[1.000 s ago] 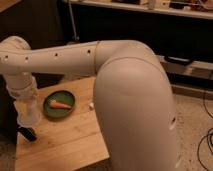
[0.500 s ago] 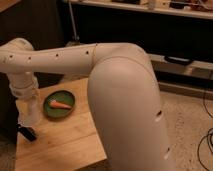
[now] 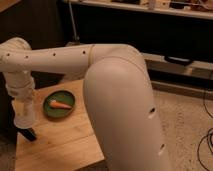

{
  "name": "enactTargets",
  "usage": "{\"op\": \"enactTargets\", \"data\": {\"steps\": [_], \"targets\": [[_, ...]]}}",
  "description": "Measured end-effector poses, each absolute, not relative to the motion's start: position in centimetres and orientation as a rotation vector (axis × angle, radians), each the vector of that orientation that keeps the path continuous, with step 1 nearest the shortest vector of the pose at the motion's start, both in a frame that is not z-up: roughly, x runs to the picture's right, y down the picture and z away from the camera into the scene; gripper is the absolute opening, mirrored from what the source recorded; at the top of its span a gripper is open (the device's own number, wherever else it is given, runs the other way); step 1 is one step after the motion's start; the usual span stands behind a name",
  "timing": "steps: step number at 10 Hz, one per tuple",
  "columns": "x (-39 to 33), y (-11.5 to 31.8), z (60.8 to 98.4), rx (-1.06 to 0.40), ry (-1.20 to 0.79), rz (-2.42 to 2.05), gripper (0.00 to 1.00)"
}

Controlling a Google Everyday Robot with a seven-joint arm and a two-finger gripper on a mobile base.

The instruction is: Place the ceramic cup over the eraser

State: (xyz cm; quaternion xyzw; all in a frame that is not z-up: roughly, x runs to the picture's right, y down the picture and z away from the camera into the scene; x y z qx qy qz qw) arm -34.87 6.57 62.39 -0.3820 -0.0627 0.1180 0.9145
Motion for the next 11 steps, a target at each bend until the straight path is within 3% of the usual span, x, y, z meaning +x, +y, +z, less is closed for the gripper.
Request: {"op": "enactTargets", "data": {"steps": [11], "targets": [[-38.3,10.5,64.3,-0.824,-0.106,0.167,0.0]]}}
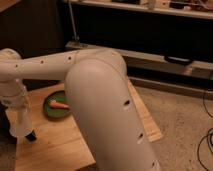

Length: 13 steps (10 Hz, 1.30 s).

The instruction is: Place the ceramic cup over the eraser

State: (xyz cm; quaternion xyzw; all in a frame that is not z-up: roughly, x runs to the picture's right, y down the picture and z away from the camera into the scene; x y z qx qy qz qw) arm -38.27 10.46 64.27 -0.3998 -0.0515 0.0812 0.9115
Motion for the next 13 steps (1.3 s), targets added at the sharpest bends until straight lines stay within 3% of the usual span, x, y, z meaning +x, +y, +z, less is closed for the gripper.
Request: {"op": "enactTargets", "data": {"steps": [8,13], "targets": [[-38.7,13.1,69.2,-0.799,-0.028,0.171,0.02],[-38.5,14.8,71.5,-0.825,-0.002,0.178,0.52]]}}
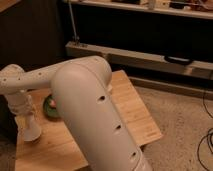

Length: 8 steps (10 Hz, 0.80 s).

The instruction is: Place the ceramic cup over the eraser

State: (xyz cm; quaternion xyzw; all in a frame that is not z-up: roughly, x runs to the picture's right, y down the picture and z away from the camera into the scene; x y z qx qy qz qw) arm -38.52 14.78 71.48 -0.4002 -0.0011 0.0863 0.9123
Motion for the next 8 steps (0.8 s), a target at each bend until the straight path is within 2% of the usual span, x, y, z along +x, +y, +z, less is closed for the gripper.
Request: {"op": "enactTargets", "data": {"steps": [1,2,4,8], "targets": [[-38.4,15.0,71.9,-0.828,0.005,0.181,0.64],[-38.3,15.0,72.0,-0.83,0.011,0.183,0.72],[-37.7,15.3,72.3,-0.845,0.023,0.194,0.8],[-36.1,14.8,72.2,-0.889,-0.007,0.218,0.8]]}}
